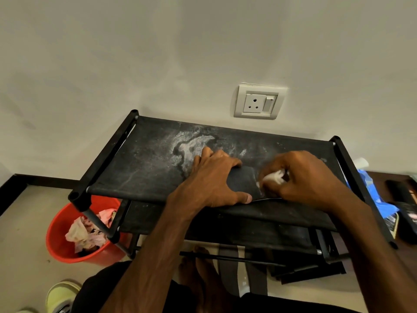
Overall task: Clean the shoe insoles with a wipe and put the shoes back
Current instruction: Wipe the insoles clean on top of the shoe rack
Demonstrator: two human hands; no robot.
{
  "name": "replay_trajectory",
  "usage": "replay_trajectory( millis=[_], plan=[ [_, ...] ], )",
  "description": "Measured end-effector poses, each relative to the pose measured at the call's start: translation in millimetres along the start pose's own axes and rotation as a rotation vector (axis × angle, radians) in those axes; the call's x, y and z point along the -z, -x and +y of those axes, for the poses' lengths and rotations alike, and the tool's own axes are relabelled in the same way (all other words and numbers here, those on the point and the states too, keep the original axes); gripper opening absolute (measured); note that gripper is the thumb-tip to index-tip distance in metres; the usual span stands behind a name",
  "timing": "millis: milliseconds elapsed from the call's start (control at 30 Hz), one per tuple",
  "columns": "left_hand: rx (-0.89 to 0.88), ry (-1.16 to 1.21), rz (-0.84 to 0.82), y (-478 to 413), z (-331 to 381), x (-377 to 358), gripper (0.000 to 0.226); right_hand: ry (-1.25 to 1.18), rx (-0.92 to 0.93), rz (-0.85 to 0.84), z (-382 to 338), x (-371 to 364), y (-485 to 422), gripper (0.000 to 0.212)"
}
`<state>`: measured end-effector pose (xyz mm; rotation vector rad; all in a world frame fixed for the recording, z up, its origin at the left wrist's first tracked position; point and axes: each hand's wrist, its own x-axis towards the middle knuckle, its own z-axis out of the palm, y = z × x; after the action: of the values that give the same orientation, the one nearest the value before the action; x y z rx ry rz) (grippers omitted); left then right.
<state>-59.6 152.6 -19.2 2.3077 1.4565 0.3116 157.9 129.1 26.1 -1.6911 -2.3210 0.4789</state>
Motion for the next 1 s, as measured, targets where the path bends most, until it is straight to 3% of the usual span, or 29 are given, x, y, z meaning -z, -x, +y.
replay_trajectory(
  millis=[100,267,567,800,1000],
  plan=[
    [-0.016,0.007,0.015,-0.7,1.7,-2.9,0.086,-0.075,-0.009,0.158,3.1,2.0,1.8,0.009],
    [-0.032,-0.032,0.016,-5.7,6.2,-7.6,0.088,-0.072,0.000,-0.018,-1.8,-3.8,1.0,0.013],
    [-0.022,-0.019,0.014,-6.0,6.3,-8.4,0.089,-0.058,-0.041,-0.176,-0.8,1.3,4.3,0.015],
    [-0.010,-0.003,0.010,-5.4,6.6,-6.2,0.090,-0.082,-0.108,0.056,-1.1,-12.8,-6.3,0.012],
    [-0.004,0.005,0.014,-4.7,8.2,-6.6,0.091,-0.128,-0.027,-0.122,6.5,-1.7,4.2,0.016]
  ],
)
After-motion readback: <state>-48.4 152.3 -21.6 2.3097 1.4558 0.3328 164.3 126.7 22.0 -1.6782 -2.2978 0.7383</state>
